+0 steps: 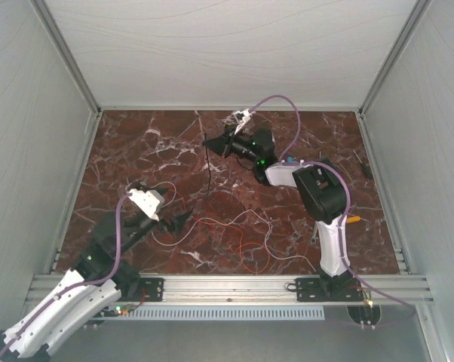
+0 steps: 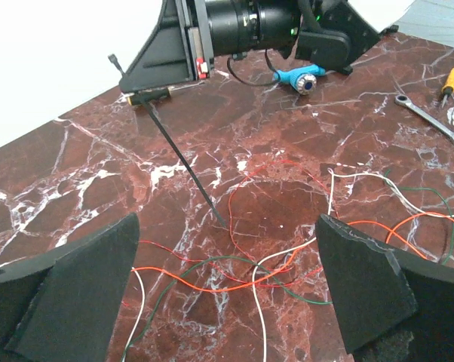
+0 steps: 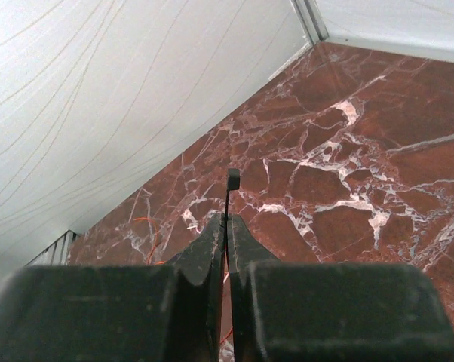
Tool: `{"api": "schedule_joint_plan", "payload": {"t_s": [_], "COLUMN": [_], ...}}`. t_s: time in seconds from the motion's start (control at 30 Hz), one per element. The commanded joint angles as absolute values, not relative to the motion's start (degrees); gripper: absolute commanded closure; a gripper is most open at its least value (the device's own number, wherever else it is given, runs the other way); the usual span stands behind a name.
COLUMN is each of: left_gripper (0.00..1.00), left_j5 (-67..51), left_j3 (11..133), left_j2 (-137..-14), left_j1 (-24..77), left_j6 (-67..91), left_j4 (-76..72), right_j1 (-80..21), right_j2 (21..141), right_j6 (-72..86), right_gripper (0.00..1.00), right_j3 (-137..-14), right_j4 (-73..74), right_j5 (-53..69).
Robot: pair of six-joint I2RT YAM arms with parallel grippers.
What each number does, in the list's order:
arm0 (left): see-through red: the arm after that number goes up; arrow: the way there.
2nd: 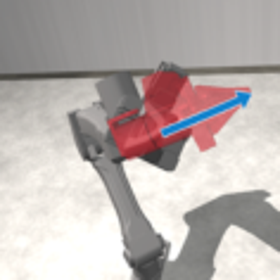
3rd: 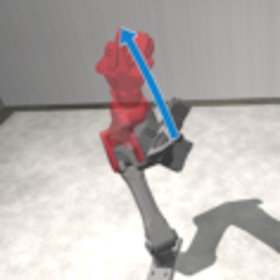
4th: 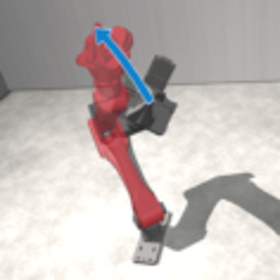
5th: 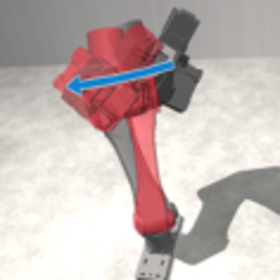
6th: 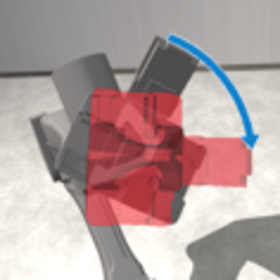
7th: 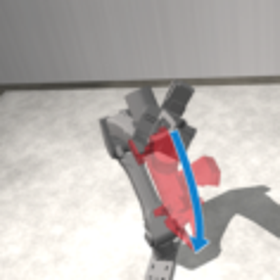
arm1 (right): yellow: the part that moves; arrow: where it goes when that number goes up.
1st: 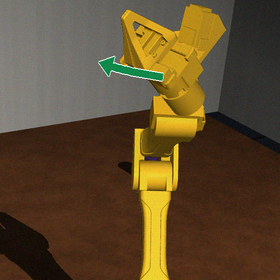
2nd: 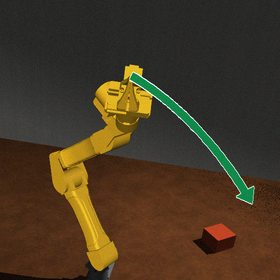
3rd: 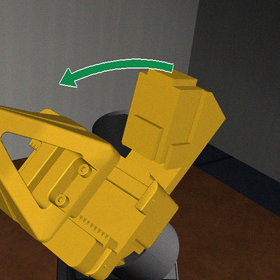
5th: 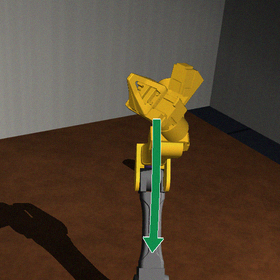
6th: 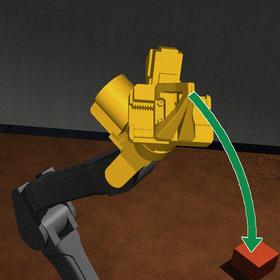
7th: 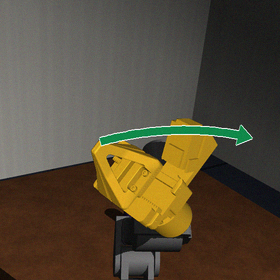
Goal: Zip-tie the wires
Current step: Tie the cable at the center of the board.
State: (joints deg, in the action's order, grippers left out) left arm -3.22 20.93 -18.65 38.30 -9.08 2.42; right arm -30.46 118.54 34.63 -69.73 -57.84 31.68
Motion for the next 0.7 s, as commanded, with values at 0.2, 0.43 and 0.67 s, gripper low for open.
{"api": "schedule_joint_plan", "payload": {"t_s": [0.2, 0.43, 0.67], "left_gripper": [0.0, 0.0, 0.0], "left_j5": [-0.6, -0.2, -0.4], "left_j3": [20.6, 20.5, 20.6], "left_j2": [-15.6, -15.5, -15.4], "left_j1": [38.4, 38.4, 38.4], "left_j6": [-10.3, -10.4, -10.3], "left_j4": [-0.7, -0.6, -0.5], "right_j1": [-31.1, -32.3, -33.7], "right_j2": [125.7, 126.9, 128.7], "right_j6": [34.4, 34.7, 37.1], "right_gripper": [1.0, 1.0, 1.0], "right_j3": [-75.2, -74.2, -73.4], "right_j4": [-66.5, -67.3, -69.5], "right_j5": [36.2, 36.8, 38.1]}}
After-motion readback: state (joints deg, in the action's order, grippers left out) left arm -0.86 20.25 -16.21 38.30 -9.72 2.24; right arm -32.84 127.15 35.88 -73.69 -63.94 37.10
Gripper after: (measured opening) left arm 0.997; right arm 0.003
